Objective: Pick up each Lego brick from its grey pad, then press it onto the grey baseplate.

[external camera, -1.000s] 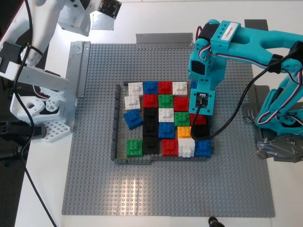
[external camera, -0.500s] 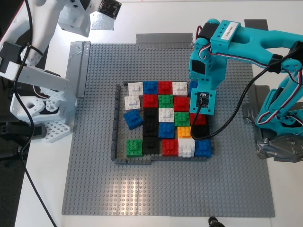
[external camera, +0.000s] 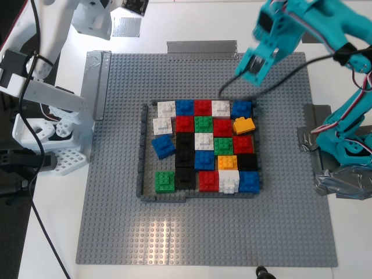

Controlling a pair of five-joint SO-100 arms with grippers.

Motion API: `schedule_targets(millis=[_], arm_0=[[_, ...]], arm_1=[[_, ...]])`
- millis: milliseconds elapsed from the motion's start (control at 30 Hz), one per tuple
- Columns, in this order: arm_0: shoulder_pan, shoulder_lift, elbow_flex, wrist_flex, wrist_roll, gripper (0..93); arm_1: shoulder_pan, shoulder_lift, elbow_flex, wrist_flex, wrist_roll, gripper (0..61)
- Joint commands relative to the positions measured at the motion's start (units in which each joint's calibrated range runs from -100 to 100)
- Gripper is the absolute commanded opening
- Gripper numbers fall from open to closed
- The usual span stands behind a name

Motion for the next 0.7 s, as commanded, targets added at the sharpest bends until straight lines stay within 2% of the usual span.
schedule_targets(millis=[0, 100, 267, 667], arm_0=[[15.4, -2.6, -4.3, -6.0, -0.2, 0.0], [22.9, -2.6, -3.4, -11.2, 0.0, 0.0], [29.7, -2.4, -3.3, -12.5, 0.3, 0.0], [31.1, -2.0, 0.9, -12.4, -0.1, 0.0]], arm_1=[[0.3, -0.4, -6.5, -0.6, 0.4, 0.2], [0.3, -0.6, -6.4, -1.1, 0.6, 0.2], [0.0, -1.0, -5.4, -3.1, 0.6, 0.2], [-2.8, 0.6, -3.0, -11.0, -0.1, 0.2]])
